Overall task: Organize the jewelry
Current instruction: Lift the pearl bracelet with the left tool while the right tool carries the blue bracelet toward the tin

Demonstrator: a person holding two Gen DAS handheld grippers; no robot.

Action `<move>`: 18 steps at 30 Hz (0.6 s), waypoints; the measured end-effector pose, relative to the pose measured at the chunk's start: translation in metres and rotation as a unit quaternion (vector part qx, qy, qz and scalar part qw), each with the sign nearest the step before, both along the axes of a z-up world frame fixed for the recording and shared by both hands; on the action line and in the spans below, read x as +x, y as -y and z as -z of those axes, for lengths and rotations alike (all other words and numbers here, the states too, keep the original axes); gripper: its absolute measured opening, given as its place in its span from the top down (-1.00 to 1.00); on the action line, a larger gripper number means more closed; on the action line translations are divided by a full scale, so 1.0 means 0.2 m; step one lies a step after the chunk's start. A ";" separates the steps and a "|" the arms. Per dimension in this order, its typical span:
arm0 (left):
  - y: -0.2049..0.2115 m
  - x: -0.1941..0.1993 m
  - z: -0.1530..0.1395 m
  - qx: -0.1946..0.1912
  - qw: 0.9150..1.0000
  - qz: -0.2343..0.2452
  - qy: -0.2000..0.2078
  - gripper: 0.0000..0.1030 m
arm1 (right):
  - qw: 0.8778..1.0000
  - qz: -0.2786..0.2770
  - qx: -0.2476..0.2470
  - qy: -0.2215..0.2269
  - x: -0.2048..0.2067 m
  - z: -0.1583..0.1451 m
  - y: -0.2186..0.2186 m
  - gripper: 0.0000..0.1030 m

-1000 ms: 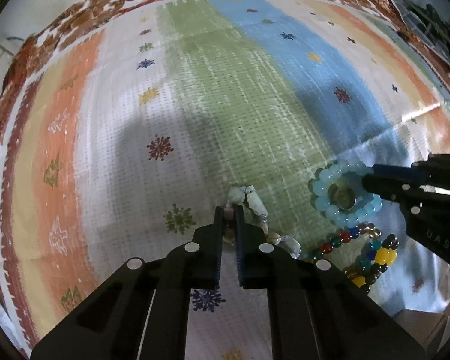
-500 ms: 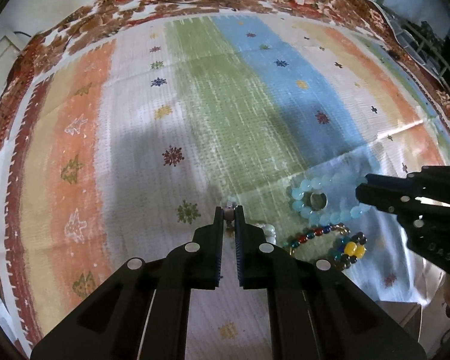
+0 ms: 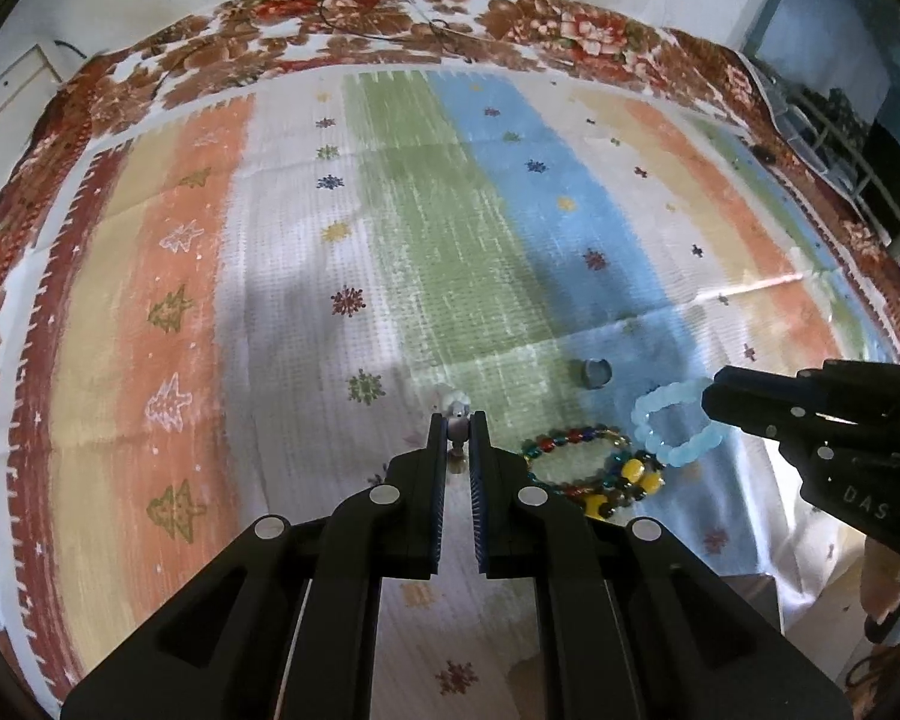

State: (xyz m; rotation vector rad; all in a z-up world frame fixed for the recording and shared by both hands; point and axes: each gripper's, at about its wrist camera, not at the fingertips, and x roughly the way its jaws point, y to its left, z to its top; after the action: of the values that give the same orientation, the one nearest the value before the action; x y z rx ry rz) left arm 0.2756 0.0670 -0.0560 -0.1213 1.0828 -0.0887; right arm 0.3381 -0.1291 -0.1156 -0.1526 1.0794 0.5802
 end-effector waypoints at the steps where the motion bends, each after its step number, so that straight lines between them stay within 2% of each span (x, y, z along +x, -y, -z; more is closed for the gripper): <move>1: 0.01 -0.02 -0.01 0.001 1.000 0.000 0.002 0.87 | 1.000 0.000 0.002 0.000 -0.02 -0.01 0.01 0.75; 7: 0.02 -0.10 -0.04 -0.001 1.000 -0.002 0.009 0.86 | 1.000 -0.003 0.014 0.008 -0.08 -0.06 0.01 0.75; 18: 0.08 -0.23 -0.18 -0.016 0.999 0.013 0.050 0.86 | 0.999 -0.018 0.034 0.023 -0.20 -0.16 0.03 0.75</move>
State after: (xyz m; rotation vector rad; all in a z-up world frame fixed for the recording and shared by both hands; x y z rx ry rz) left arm 0.2290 0.0512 -0.0201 -0.1309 0.9842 -0.1335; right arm 0.2974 -0.1342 -0.0845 -0.1252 1.0135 0.6420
